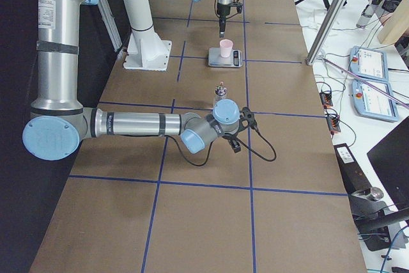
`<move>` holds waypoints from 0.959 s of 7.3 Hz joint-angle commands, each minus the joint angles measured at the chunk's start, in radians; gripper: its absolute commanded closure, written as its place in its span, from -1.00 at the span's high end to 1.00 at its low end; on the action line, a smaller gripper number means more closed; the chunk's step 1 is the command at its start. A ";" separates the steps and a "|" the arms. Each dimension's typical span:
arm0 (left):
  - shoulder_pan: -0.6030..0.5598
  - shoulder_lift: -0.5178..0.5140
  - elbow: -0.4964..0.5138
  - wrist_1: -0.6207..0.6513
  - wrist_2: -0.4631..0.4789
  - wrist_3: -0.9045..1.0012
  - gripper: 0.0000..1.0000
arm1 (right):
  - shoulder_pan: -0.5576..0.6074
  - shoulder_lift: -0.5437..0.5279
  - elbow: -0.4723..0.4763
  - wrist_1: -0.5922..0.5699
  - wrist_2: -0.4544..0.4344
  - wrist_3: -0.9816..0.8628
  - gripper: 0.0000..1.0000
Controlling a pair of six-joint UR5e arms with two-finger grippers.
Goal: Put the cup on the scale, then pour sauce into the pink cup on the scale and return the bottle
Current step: 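Open the left gripper and lift away from the cup while the right arm reaches in, then move the right gripper to the glass sauce bottle and close on it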
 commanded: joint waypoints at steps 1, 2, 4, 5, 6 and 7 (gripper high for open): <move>-0.054 0.059 -0.046 -0.007 0.002 0.008 0.30 | -0.166 -0.052 -0.002 0.319 -0.132 0.322 1.00; -0.075 0.090 -0.046 -0.049 0.003 0.008 0.30 | -0.247 -0.071 0.000 0.399 -0.204 0.395 0.99; -0.083 0.118 -0.044 -0.096 0.005 0.008 0.30 | -0.373 -0.115 0.003 0.553 -0.339 0.529 0.88; -0.088 0.122 -0.044 -0.096 0.005 0.008 0.30 | -0.438 -0.117 0.006 0.585 -0.408 0.576 0.91; -0.088 0.122 -0.037 -0.099 0.005 0.008 0.31 | -0.532 -0.118 0.009 0.601 -0.524 0.591 0.92; -0.088 0.122 -0.033 -0.112 0.006 0.007 0.31 | -0.627 -0.123 0.026 0.601 -0.658 0.619 0.98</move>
